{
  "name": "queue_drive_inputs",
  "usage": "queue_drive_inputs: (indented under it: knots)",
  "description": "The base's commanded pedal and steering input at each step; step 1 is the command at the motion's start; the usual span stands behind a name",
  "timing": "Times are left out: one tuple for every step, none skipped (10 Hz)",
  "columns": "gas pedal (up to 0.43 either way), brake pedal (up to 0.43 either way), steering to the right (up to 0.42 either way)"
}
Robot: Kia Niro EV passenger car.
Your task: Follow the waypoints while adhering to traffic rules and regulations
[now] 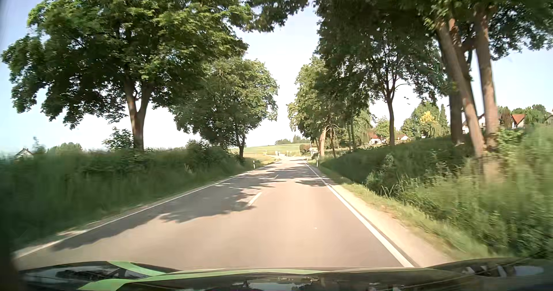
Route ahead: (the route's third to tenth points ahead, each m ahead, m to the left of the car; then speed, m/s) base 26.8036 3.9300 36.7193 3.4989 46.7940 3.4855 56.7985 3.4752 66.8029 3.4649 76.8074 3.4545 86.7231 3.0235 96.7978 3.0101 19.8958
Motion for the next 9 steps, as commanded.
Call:
queue_drive_inputs:
  knots:
    - [0.0, 0.0, -0.002]
    - [0.0, 0.0, -0.002]
    - [0.0, 0.0, -0.002]
    - [0.0, 0.0, -0.002]
    - [0.0, 0.0, -0.001]
    - [0.0, 0.0, -0.001]
    - [0.0, 0.0, -0.001]
    - [0.0, 0.0, -0.001]
    - [0.0, 0.0, -0.001]
